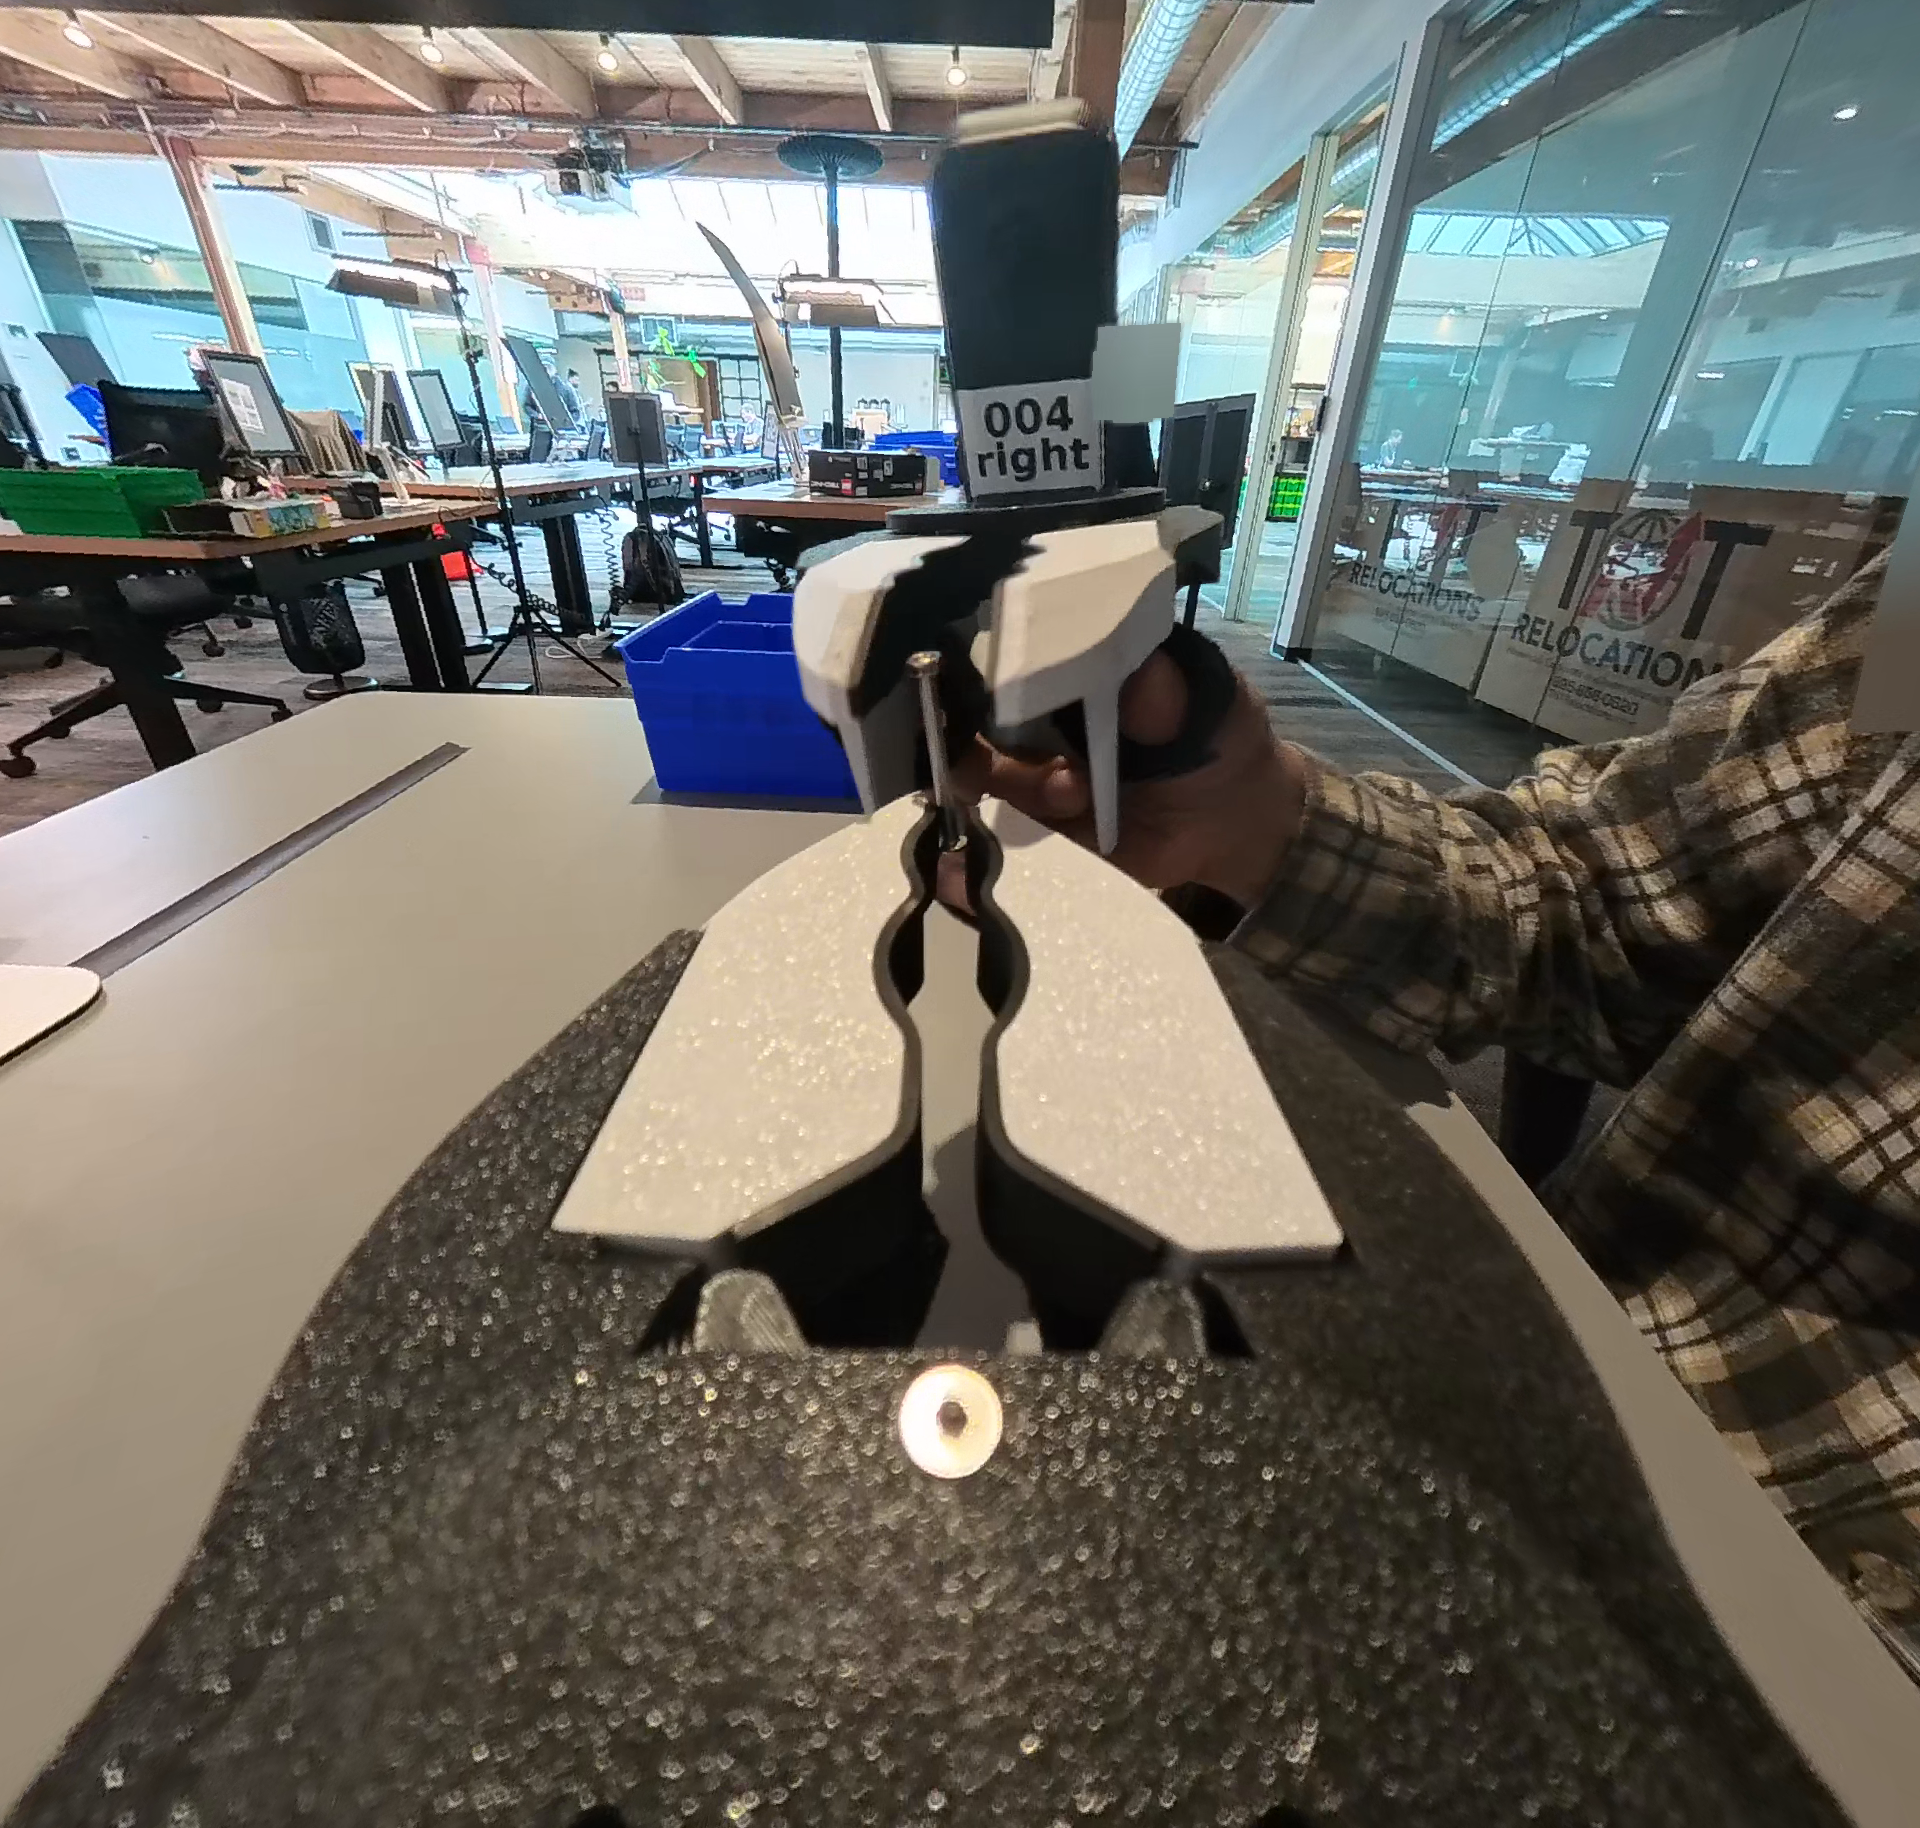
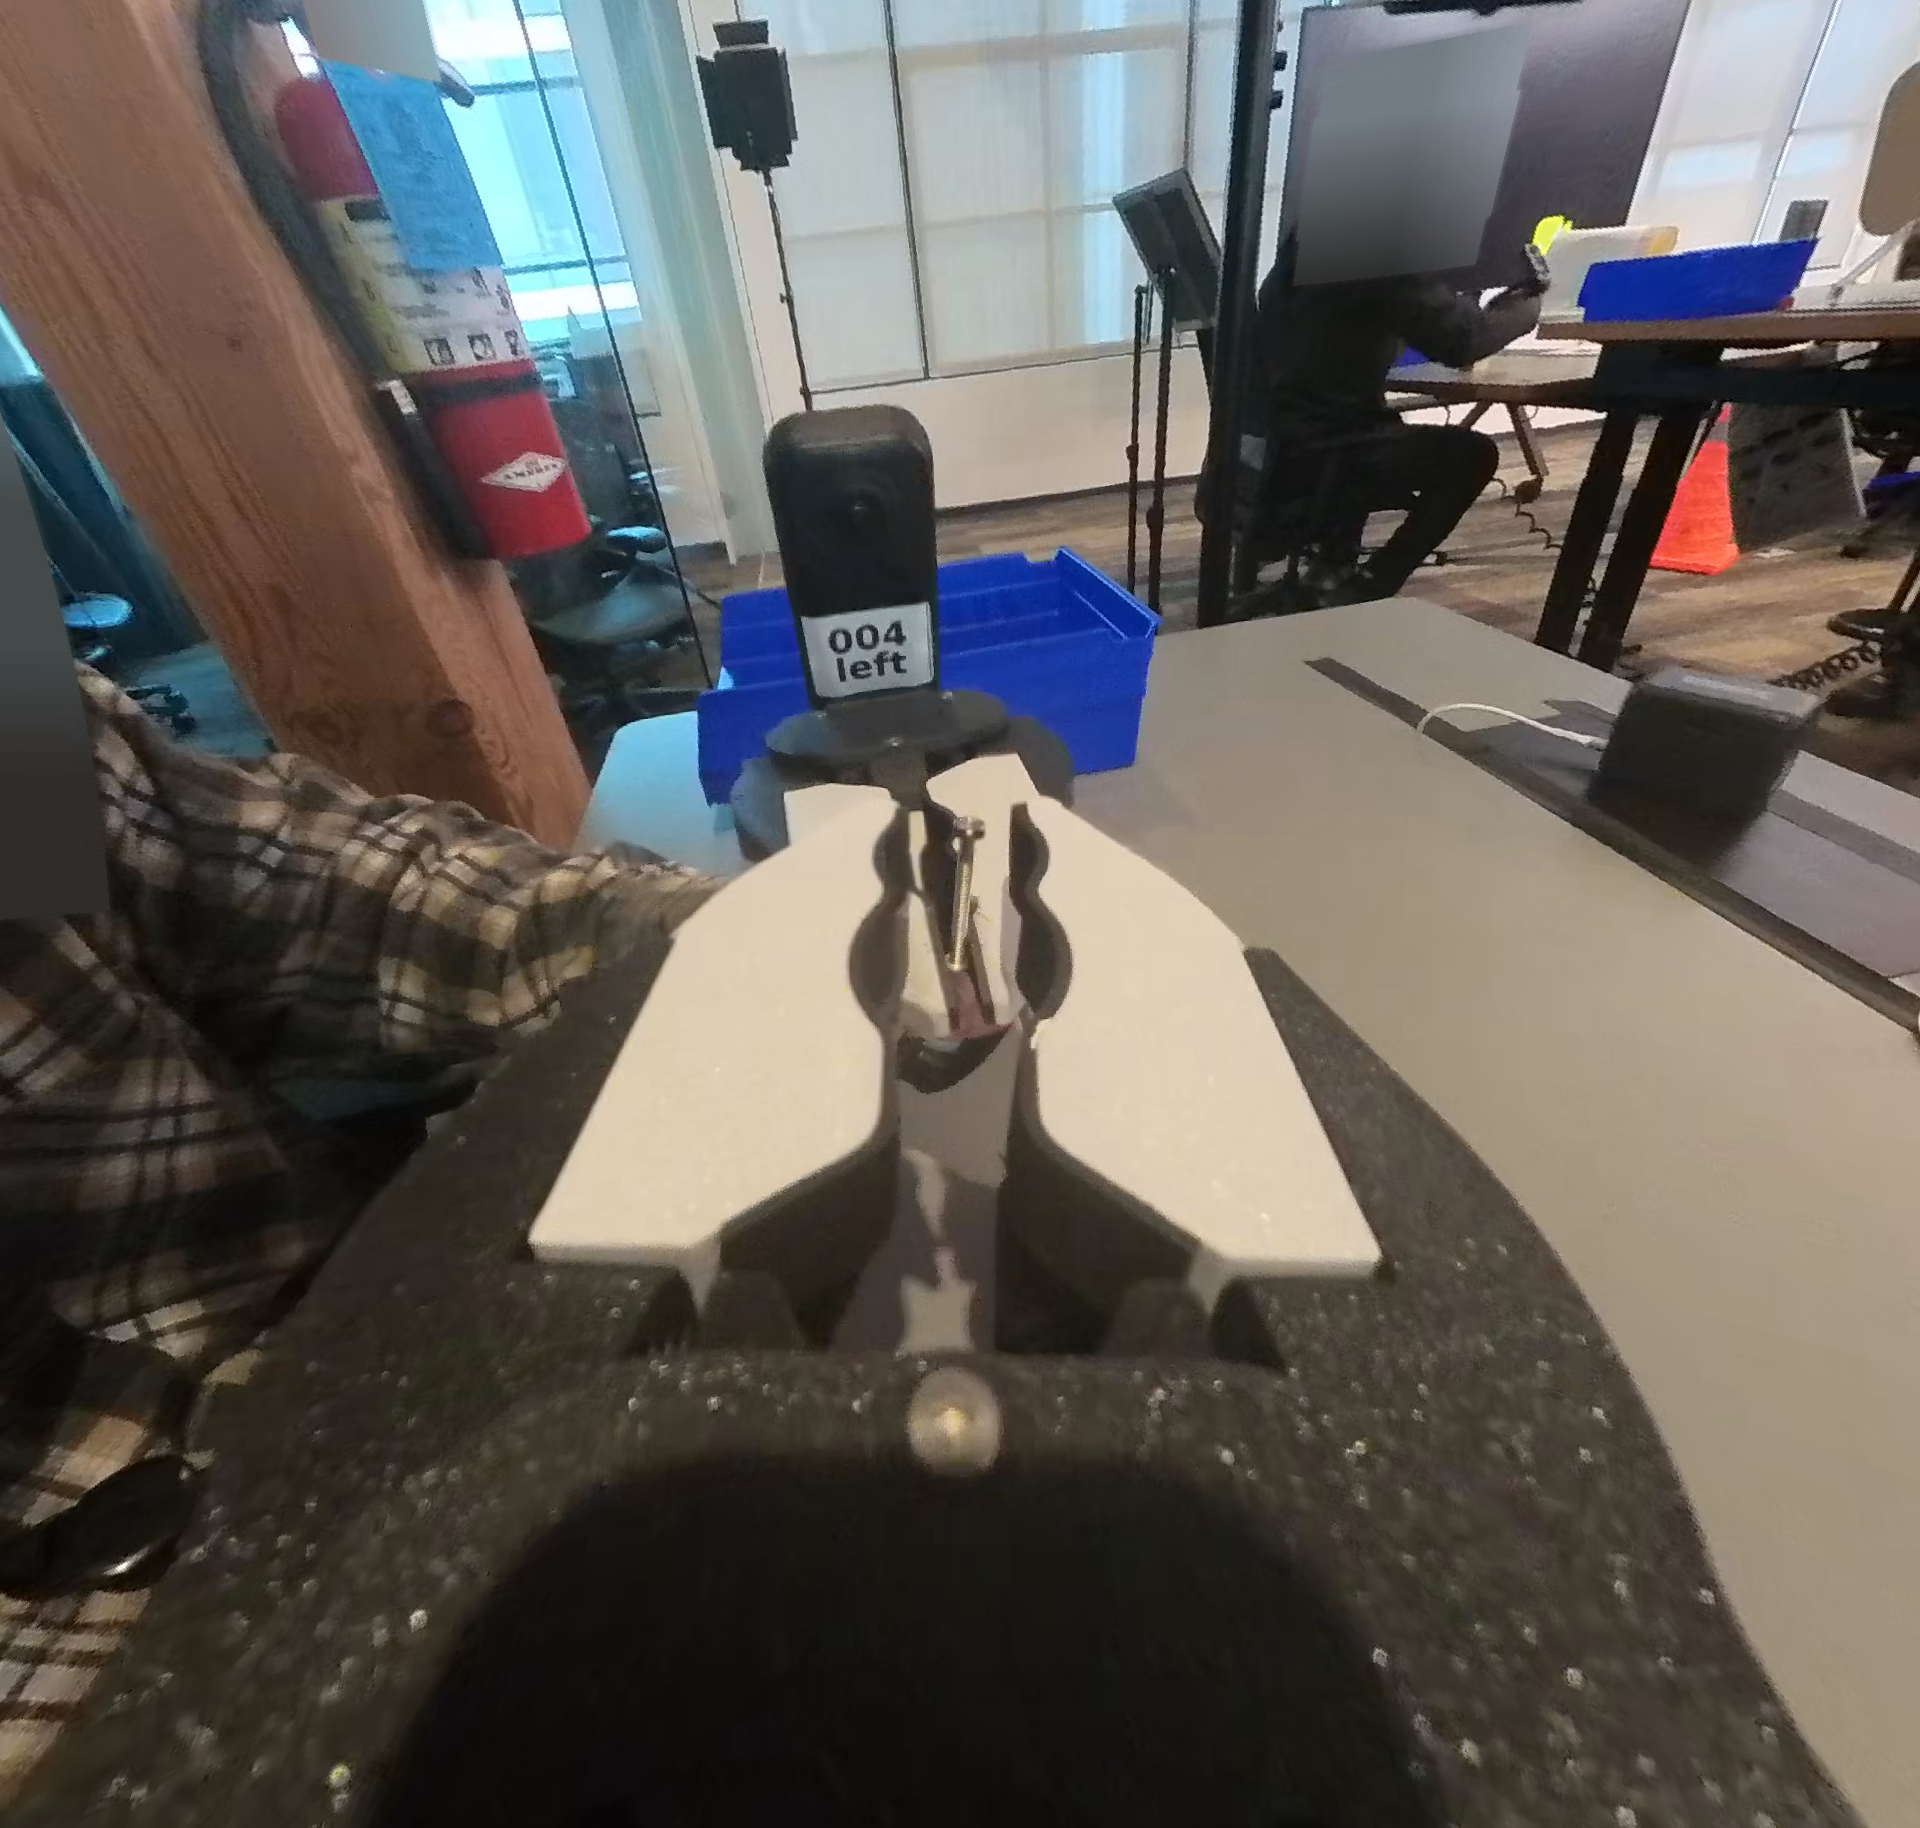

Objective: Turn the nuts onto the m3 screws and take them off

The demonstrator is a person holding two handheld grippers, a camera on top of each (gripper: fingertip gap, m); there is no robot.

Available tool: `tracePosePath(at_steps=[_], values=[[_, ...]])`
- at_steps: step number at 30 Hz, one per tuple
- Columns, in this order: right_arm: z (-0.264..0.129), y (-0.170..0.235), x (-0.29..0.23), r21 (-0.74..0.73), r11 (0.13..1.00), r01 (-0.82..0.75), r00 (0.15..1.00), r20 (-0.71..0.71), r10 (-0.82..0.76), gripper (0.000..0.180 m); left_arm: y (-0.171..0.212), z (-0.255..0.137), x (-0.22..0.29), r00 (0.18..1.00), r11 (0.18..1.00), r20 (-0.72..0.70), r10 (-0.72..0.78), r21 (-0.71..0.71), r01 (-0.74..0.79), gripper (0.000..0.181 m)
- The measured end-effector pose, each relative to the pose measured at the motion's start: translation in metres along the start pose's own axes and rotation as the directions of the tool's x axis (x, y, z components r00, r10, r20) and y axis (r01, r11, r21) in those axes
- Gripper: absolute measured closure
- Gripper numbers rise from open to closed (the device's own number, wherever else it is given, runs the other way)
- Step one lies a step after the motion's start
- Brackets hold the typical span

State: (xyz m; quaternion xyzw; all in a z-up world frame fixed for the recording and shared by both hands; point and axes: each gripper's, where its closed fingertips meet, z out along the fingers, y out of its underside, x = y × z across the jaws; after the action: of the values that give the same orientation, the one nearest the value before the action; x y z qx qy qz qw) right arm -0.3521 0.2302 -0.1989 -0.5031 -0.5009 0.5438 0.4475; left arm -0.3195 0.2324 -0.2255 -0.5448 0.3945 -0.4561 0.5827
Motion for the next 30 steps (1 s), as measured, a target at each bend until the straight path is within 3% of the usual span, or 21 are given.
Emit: tracePosePath(at_steps=[4,15,25,30], values=[[0.002,0.002,0.001,-0.01,1.0,-0.011,1.0,0.011,0.011,0.175,-0.001,0.0,0.0,1.0,1.0,-0.001,0.001,0.002,-0.001,0.177],[-0.024,-0.017,0.005,0.073,0.997,-0.015,1.0,-0.012,0.016,0.175,0.001,-0.001,-0.002,1.0,1.0,0.002,-0.004,-0.002,0.004,0.177],[-0.173,-0.013,0.05,0.045,0.998,-0.05,0.927,-0.37,0.064,0.175,0.002,0.002,0.0,1.0,1.0,-0.004,-0.012,0.0,0.012,0.177],[-0.263,-0.013,0.06,0.022,0.998,-0.065,0.822,-0.565,0.066,0.175,0.002,0.001,-0.001,1.0,1.0,0.0,-0.016,0.002,0.016,0.177]])
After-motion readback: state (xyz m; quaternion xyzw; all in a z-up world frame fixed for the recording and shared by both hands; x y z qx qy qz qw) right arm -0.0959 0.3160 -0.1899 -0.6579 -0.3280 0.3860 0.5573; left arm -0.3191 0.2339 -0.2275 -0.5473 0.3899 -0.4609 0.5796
